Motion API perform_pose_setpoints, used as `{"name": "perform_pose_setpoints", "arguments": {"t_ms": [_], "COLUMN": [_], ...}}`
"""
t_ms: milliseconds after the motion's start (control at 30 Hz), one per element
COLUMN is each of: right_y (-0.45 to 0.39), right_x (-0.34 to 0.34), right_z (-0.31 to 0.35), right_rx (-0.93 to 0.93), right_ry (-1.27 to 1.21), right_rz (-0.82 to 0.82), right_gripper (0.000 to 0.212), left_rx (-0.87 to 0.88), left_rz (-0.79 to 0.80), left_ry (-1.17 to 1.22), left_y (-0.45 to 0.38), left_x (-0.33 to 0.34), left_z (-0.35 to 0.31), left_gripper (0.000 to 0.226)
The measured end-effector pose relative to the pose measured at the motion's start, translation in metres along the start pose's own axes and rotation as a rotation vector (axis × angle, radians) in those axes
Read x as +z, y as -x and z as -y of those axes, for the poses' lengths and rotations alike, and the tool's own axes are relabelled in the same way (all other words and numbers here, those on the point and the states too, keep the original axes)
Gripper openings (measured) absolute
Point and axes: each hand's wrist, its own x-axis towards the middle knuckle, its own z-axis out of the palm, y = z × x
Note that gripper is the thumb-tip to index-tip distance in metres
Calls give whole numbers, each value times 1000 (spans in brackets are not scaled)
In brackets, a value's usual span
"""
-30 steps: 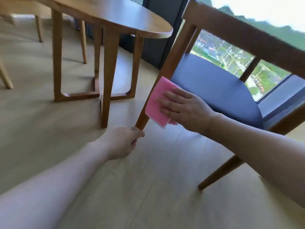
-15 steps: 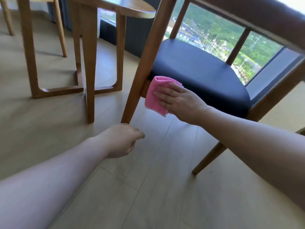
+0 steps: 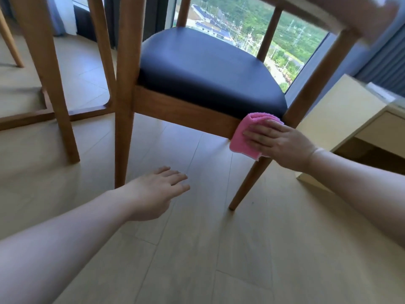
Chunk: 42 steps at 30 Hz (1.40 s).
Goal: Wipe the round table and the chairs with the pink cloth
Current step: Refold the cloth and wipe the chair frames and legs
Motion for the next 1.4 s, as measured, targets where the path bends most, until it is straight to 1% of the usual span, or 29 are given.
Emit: {"name": "perform_pose_setpoints", "arguments": {"t_ms": [100, 200, 333, 433, 600, 767, 900, 1033, 1133, 1267, 1400], "right_y": [26, 42, 34, 11, -43, -101, -145, -183, -208, -221, -212], "right_x": [11, 19, 22, 20, 5, -14, -30, -48, -62, -72, -70], "right_z": [-3, -4, 0, 5, 17, 30, 37, 45, 54, 60, 57], "right_rx": [39, 57, 89, 81, 44, 32, 17, 8, 19, 40, 45], "right_ry": [-20, -32, -21, -26, -8, 58, 135, 214, 216, 143, 148], "right_rz": [3, 8, 4, -35, -132, -118, -111, -68, -86, -88, -92], "right_gripper": [66, 63, 71, 74, 67, 71, 67, 65, 64, 60, 61], "left_rx": [8, 17, 19, 8, -44, -84, -101, -105, -101, -83, -68], "left_rz": [8, 8, 17, 5, -28, -17, -42, -80, -77, -83, -109], "left_ry": [14, 32, 3, -24, -59, -66, -72, -94, -91, -73, -79], "left_y": [-7, -10, -6, 3, 27, 57, 77, 87, 88, 86, 75], "left_x": [2, 5, 3, -3, -15, -21, -26, -30, -31, -33, -37], "left_z": [-4, -6, -5, -2, 11, 29, 45, 53, 53, 53, 48], "left_gripper": [57, 57, 57, 56, 55, 57, 56, 55, 56, 58, 57]}}
